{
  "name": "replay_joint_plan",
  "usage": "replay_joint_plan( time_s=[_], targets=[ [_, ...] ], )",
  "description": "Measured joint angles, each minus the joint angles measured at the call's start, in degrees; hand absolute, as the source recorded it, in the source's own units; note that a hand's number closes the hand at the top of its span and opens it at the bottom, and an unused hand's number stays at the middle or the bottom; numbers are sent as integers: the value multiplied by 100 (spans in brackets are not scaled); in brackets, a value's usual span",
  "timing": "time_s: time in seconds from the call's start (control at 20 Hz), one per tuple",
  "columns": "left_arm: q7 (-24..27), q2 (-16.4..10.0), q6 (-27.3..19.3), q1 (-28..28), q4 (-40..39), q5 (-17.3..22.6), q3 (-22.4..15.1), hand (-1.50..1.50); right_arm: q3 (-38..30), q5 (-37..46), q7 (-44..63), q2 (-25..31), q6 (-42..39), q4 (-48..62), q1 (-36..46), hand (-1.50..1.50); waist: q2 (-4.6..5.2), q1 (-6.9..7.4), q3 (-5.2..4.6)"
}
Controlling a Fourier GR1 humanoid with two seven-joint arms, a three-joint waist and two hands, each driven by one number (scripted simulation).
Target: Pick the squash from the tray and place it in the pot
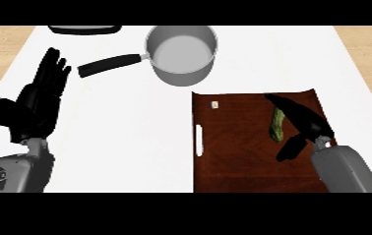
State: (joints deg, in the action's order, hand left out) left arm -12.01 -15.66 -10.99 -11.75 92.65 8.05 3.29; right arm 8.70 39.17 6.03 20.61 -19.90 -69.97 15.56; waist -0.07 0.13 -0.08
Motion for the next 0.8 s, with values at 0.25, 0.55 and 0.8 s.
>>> replay_joint_plan(
  time_s=[0.25, 0.55, 0.8],
  targets=[
    [-117, 66, 60, 72, 186, -65, 17, 0, 117, 333, -471, 23, 115, 147, 66, 150, -23, 3, -24],
    [-126, 87, 181, 96, 201, -68, 149, 0, 115, 683, -1060, -39, 408, 645, 335, 150, -50, 15, -53],
    [-60, 193, 190, 180, 209, -160, 153, 0, 93, 829, -1296, -49, 458, 639, 281, 150, -57, 14, -52]
  ],
)
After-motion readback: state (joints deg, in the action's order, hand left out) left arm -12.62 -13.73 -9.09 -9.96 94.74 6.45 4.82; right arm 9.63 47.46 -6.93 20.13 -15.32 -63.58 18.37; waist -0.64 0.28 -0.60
